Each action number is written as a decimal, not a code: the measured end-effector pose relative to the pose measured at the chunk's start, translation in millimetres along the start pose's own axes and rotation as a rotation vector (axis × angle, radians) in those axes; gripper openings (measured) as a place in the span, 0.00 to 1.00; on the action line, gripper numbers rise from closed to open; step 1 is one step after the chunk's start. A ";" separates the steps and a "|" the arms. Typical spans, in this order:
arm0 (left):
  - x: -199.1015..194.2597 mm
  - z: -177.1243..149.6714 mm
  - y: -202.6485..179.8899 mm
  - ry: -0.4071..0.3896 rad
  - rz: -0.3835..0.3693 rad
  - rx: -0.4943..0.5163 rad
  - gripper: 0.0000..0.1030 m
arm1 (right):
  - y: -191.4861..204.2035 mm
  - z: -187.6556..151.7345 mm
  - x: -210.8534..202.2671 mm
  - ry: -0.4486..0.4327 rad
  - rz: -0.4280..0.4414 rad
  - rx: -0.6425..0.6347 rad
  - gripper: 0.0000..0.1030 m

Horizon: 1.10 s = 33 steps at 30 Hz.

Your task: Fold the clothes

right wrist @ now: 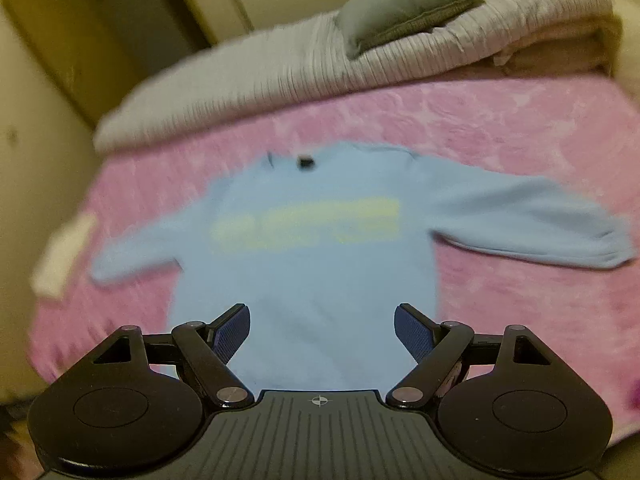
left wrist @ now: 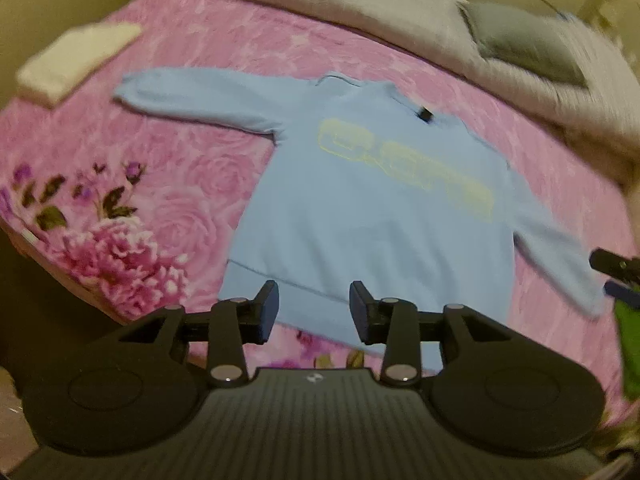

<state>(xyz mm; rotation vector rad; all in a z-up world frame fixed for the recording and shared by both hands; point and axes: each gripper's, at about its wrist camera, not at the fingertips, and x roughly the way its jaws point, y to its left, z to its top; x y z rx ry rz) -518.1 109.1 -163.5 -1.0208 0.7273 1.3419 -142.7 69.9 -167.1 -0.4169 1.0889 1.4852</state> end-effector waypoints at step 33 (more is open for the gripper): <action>282.8 226.3 342.7 -0.104 0.074 -0.782 0.34 | 60.7 69.8 266.3 0.286 -0.314 0.215 0.80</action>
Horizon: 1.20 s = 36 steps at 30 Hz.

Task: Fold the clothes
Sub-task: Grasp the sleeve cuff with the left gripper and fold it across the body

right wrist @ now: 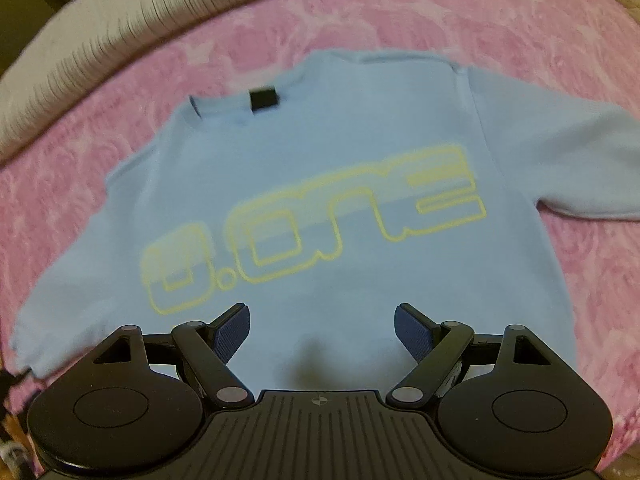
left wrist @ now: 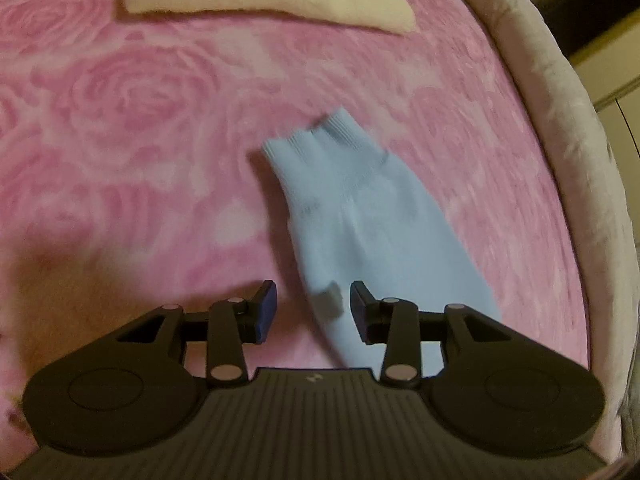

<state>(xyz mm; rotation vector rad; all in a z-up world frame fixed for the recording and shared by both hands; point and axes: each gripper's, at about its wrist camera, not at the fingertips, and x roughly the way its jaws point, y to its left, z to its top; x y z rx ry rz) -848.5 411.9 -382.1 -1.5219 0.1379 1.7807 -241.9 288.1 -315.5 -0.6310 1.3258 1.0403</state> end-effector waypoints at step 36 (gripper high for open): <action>-15.2 -322.7 -201.8 0.204 -0.152 1.130 0.17 | -131.7 46.8 2.1 -0.058 0.177 0.085 0.80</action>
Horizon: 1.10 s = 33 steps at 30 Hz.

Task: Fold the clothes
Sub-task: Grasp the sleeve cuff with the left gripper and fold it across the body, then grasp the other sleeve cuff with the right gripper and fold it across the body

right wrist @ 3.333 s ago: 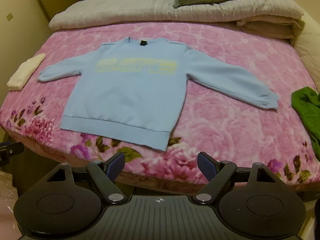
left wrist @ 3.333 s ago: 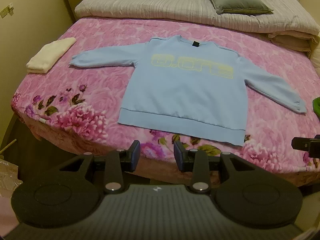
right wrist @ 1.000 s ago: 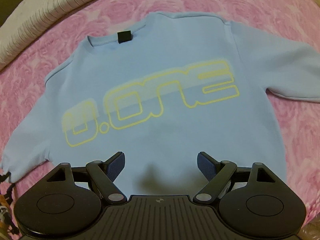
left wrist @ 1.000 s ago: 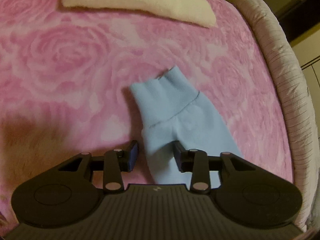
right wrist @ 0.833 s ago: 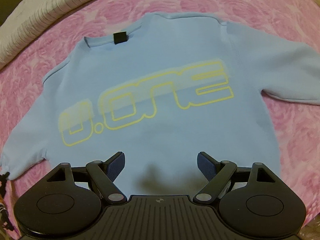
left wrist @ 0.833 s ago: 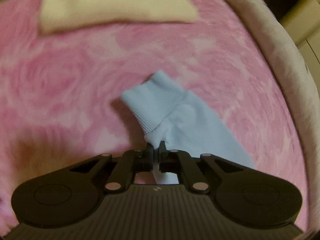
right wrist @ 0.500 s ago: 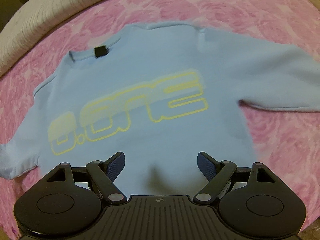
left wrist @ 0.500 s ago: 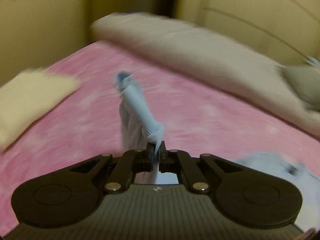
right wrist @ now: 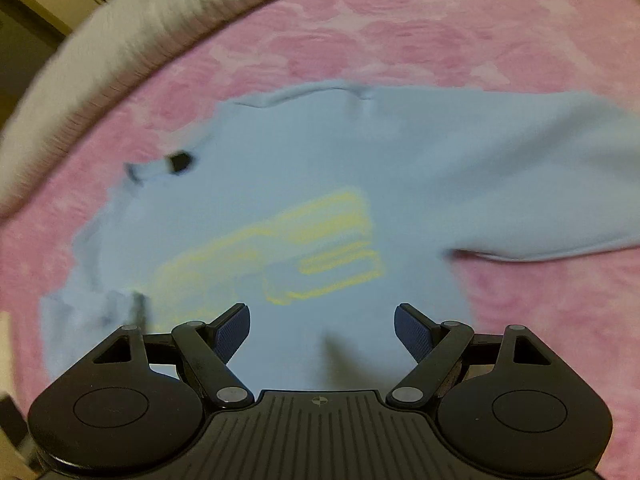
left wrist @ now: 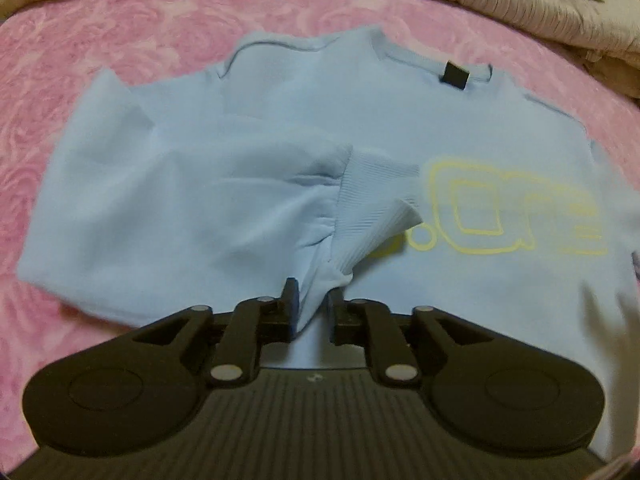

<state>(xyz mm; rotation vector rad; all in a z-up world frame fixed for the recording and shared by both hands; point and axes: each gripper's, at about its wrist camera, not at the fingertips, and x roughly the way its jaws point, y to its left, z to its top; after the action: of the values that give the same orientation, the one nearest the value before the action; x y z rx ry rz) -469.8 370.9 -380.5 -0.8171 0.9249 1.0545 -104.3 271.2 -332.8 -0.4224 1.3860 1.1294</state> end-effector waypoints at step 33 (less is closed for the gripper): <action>-43.1 19.6 48.6 -0.042 -0.156 -0.070 0.13 | 53.8 9.7 21.2 -0.298 0.152 -0.188 0.05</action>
<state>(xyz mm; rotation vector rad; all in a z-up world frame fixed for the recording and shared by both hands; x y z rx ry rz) -520.8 387.5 -339.1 -0.9069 0.7789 0.9683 -146.9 311.5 -330.3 -0.2713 1.0691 1.3938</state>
